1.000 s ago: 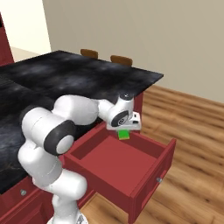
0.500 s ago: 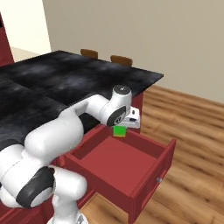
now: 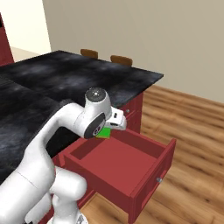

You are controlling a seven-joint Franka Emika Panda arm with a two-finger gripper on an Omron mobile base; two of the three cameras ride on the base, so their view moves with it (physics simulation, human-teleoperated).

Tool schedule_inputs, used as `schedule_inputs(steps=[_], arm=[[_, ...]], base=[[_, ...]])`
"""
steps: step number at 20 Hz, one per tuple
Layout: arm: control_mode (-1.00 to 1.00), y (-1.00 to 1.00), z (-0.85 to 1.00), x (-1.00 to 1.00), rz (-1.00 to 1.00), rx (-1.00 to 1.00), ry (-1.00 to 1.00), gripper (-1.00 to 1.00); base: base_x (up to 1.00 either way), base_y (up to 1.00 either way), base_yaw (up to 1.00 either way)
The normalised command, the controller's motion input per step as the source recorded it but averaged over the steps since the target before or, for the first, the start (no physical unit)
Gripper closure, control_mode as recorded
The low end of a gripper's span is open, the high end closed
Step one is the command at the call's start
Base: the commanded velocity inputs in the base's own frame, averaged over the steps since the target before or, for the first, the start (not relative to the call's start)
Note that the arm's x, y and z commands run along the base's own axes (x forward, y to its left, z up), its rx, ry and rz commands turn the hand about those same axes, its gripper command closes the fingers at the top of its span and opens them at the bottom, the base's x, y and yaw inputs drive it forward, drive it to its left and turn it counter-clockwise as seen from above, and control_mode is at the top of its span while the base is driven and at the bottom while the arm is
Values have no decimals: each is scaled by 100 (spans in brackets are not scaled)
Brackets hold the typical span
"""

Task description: Restock the sink supplies by placing the sponge and soap dispenser on the counter and next to the sink. Make sure the soap dispenser is upright.

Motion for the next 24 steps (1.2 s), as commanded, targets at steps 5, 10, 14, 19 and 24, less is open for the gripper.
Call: schedule_inputs(steps=[5,10,14,19,24], arm=[[-100,74,43,-22,0,-2,-10,100],[-100,68,38,-2,0,-2,0,100],[-100,37,4,0,0,0,7,100],[-100,9,-2,4,0,0,10,100],[100,3,0,-3,0,0,0,100]], base=[[0,0,0],[0,0,0],[0,0,0],[0,0,0],[-35,13,9]])
